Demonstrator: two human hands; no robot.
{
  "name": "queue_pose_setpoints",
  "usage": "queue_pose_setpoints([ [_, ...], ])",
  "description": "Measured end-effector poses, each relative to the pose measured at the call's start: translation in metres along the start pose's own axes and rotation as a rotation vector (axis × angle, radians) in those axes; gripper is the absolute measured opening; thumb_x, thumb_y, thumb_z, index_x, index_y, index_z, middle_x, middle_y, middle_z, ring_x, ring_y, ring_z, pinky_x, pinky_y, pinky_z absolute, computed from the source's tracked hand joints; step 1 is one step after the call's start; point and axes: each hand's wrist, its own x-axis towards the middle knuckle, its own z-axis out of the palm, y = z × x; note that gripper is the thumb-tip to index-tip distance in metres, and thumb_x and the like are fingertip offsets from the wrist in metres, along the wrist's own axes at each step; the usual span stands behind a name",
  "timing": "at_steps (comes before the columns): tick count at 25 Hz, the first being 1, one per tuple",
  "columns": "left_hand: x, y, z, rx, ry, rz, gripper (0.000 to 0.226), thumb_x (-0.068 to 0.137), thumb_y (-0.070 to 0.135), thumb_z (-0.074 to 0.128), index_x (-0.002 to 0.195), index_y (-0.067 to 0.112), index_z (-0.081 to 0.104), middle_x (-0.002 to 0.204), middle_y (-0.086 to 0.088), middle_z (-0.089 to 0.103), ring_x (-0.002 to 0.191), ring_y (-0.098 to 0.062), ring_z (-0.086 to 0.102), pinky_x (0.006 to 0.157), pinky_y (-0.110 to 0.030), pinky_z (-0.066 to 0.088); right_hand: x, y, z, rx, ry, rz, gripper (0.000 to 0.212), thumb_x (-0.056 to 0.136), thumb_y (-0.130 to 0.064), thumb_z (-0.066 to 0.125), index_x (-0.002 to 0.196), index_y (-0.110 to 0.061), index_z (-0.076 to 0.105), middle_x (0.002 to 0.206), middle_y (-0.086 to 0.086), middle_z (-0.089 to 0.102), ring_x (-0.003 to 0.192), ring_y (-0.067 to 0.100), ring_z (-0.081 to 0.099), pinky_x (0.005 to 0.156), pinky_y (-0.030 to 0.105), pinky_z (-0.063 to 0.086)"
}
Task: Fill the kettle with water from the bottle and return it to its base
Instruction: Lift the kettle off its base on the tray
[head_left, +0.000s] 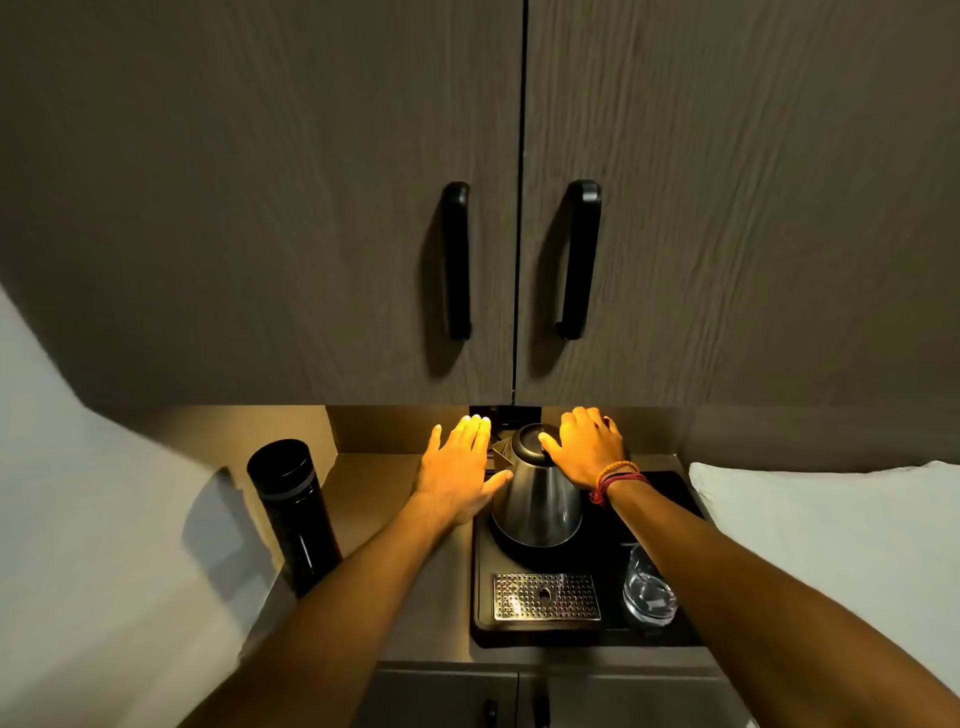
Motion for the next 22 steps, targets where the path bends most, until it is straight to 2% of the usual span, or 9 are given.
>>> queue_pose_setpoints([
  [3,0.017,0.003,0.014,0.008,-0.041,-0.034,0.092,0.094,0.074,0.021,0.160,0.012,0.004,0.168,-0.006,0.007,0.154,-0.021,0.001,0.123,-0.051,0.009,0.020,0.004,0.013,-0.037,-0.117,0.005,0.066,0.094,-0.064,0.037,0.112,-0.008,0.069,0.123,0.013,0.066,0.123,0.032,0.056,0.108,0.051,0.038],
  [5,0.026,0.003,0.023,-0.013,-0.041,-0.053,0.097,0.090,0.079,0.019,0.160,0.012,0.009,0.167,-0.007,0.013,0.154,-0.022,0.007,0.123,-0.051,0.012,0.027,0.005,0.016,0.000,-0.141,-0.001,0.065,0.091,-0.067,0.039,0.101,-0.012,0.070,0.109,0.010,0.070,0.110,0.030,0.062,0.100,0.047,0.042],
  [7,0.030,0.004,0.027,-0.016,-0.027,-0.069,0.101,0.087,0.082,0.016,0.159,0.012,0.016,0.165,-0.007,0.021,0.153,-0.023,0.014,0.123,-0.052,0.015,0.033,0.007,0.019,0.018,-0.109,-0.036,0.054,0.089,-0.064,0.044,0.086,-0.016,0.067,0.090,0.005,0.069,0.092,0.025,0.065,0.079,0.033,0.046],
  [9,0.032,0.002,0.029,-0.020,-0.020,-0.074,0.103,0.085,0.084,0.015,0.158,0.012,0.020,0.163,-0.007,0.026,0.151,-0.023,0.020,0.122,-0.053,0.017,0.035,0.006,0.019,0.071,-0.086,-0.059,0.041,0.089,-0.054,0.049,0.069,-0.019,0.055,0.073,0.001,0.059,0.074,0.020,0.059,0.058,0.023,0.037],
  [11,0.035,0.000,0.033,-0.043,-0.024,-0.080,0.103,0.084,0.085,0.016,0.158,0.012,0.021,0.163,-0.007,0.028,0.151,-0.023,0.021,0.122,-0.054,0.017,0.038,0.005,0.020,0.127,-0.099,-0.069,0.040,0.089,-0.047,0.051,0.059,-0.021,0.046,0.064,-0.003,0.051,0.065,0.016,0.050,0.052,0.022,0.031],
  [16,0.040,-0.003,0.035,-0.051,-0.044,-0.054,0.111,0.075,0.087,0.004,0.156,0.013,0.023,0.162,-0.006,0.030,0.150,-0.022,0.023,0.122,-0.055,0.013,0.040,0.004,0.021,0.238,-0.111,-0.034,0.035,0.089,-0.037,0.052,0.059,-0.021,0.044,0.061,-0.003,0.048,0.063,0.016,0.047,0.053,0.024,0.030],
  [19,0.042,-0.004,0.036,-0.054,-0.066,-0.051,0.109,0.078,0.086,0.009,0.157,0.012,0.022,0.162,-0.006,0.030,0.150,-0.022,0.022,0.122,-0.057,0.011,0.044,0.016,0.028,0.337,-0.197,0.056,0.040,0.095,-0.041,0.047,0.061,-0.020,0.045,0.065,-0.001,0.051,0.064,0.016,0.045,0.060,0.027,0.036],
  [21,0.043,-0.005,0.035,-0.058,-0.077,-0.051,0.103,0.083,0.083,0.018,0.157,0.012,0.021,0.162,-0.007,0.028,0.151,-0.022,0.021,0.122,-0.057,0.011,0.041,0.044,0.037,0.481,-0.326,0.199,0.027,0.097,-0.032,0.051,0.078,-0.017,0.062,0.084,0.008,0.065,0.077,0.017,0.051,0.079,0.034,0.046],
  [22,0.043,-0.005,0.035,-0.055,-0.076,-0.045,0.101,0.085,0.082,0.022,0.157,0.011,0.020,0.163,-0.008,0.027,0.151,-0.023,0.020,0.122,-0.057,0.012,0.037,0.054,0.038,0.547,-0.377,0.294,0.022,0.098,-0.024,0.051,0.100,-0.010,0.068,0.108,0.015,0.068,0.092,0.021,0.056,0.093,0.038,0.049],
])
